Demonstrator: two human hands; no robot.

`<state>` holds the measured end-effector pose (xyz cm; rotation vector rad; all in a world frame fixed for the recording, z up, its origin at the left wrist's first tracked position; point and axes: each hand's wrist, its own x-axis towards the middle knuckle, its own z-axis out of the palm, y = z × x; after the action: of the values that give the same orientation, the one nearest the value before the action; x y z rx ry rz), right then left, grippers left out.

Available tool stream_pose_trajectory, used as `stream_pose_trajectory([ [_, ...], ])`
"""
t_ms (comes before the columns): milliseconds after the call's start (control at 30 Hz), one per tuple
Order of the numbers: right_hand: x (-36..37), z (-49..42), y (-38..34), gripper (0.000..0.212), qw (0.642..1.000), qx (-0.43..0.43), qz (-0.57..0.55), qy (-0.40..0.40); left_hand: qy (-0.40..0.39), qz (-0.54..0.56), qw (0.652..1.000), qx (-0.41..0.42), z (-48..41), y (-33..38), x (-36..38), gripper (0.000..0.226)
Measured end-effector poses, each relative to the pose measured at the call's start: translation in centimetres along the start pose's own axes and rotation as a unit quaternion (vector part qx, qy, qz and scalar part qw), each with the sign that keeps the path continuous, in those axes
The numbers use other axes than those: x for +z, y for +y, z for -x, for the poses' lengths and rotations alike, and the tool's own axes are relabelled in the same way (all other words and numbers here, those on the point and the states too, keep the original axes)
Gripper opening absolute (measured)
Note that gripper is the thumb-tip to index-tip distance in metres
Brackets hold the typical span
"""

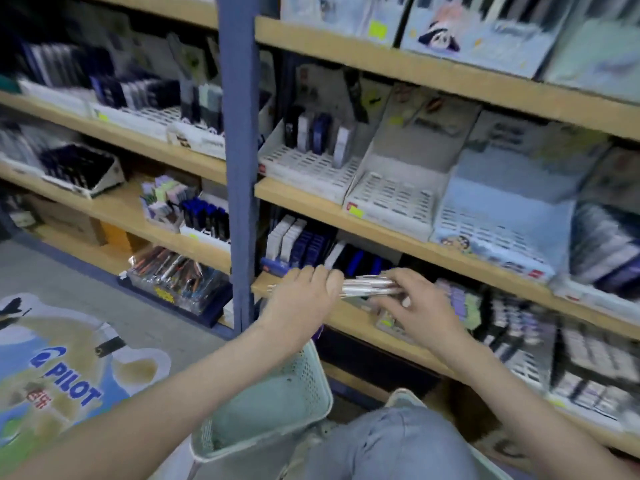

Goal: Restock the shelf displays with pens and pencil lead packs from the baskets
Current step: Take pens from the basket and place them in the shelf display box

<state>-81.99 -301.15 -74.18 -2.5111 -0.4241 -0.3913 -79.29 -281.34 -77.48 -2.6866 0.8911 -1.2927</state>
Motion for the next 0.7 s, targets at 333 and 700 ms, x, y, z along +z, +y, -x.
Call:
stream_pose_trajectory([
  [333, -13.5, 7.5, -1.6, 0.068, 0.824, 0.103, -0.524, 0.191, 0.176, 0.087, 0.978, 0.070, -12.0, 8.9, -8.5, 0.021],
  [700, -30.2, 15.6, 3.9, 0.007, 0.765, 0.068, -0.392, 0.506, 0.242, 0.151, 0.938, 0.195, -25.5, 19.5, -13.6, 0.026],
])
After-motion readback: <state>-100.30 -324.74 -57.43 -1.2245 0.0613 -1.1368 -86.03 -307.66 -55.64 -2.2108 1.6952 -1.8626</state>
